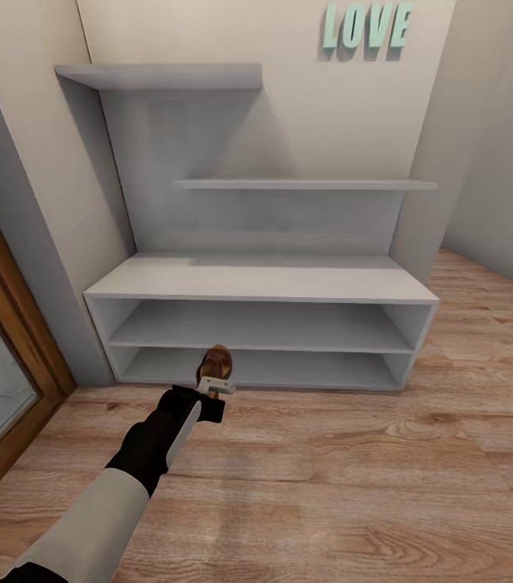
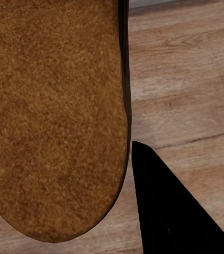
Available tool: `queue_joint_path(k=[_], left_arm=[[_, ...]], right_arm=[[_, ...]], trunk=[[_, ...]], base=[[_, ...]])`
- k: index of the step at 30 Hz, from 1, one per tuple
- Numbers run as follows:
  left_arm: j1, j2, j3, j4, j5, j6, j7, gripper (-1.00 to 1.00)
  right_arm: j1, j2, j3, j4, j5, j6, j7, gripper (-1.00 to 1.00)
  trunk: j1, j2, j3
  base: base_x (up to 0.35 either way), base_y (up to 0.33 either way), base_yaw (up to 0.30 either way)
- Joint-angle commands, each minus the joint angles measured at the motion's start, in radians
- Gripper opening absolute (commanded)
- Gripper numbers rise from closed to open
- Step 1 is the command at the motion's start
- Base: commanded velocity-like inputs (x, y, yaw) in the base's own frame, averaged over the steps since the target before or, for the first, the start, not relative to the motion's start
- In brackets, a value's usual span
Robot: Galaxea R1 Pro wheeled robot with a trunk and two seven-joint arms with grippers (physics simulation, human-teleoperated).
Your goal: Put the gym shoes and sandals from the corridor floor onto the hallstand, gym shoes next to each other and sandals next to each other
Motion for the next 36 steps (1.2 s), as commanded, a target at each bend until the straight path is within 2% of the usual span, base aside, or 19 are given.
queue_joint_path(k=[1,4,7,18,36], left_arm=[[-0.001,0.000,-0.001,-0.001,0.006,0.005,0.002,-1.00],[-0.001,0.000,-0.001,-0.001,0.006,0.005,0.002,-1.00],[-0.001,0.000,0.000,-0.001,0.006,0.005,0.002,-1.00],[-0.001,0.000,0.000,-0.001,0.006,0.005,0.002,-1.00],[-0.001,0.000,-0.001,-0.002,0.006,0.005,0.003,-1.00]], right_arm=[[-0.001,0.000,0.000,-0.001,0.002,0.006,0.000,-1.00],[-0.001,0.000,0.000,-0.001,0.003,0.006,-0.001,-1.00],[-0.001,0.000,0.000,-0.001,0.003,0.006,-0.002,-1.00],[-0.001,0.000,0.000,-0.001,0.003,0.006,-0.003,-1.00],[-0.001,0.000,0.000,-0.001,0.003,0.006,-0.003,-1.00]], trunk=[[0.000,0.000,-0.001],[0.000,0.000,-0.001],[0.001,-0.001,-0.013],[0.006,-0.004,-0.069],[0.006,-0.004,-0.077]], base=[[0.000,0.000,0.000],[0.000,0.000,0.000],[0.000,0.000,0.000],[0.000,0.000,0.000],[0.000,0.000,0.000]])
